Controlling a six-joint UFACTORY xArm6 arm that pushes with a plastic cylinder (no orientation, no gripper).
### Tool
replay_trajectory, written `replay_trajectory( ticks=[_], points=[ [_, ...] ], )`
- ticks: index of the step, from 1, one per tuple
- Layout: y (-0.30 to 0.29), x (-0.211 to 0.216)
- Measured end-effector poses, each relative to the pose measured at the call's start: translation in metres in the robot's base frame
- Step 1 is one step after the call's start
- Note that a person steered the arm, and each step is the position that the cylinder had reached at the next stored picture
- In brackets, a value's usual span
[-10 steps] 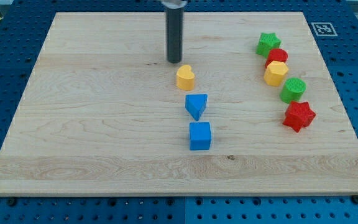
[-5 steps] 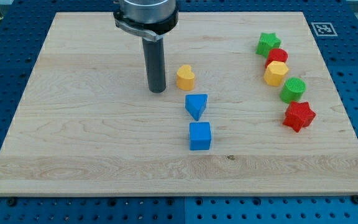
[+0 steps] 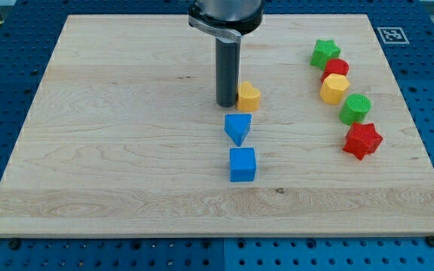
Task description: Push the yellow heart closer to the green star
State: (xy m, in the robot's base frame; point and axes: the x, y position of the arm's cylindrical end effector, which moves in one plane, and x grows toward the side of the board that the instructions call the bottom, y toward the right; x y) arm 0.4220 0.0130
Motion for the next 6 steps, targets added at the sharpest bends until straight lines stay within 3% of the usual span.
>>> replay_trajectory(
  ticks=[2, 4, 6],
  points=[
    [0.024, 0.042],
    [0.025, 0.045],
    [0.026, -0.007]
  ],
)
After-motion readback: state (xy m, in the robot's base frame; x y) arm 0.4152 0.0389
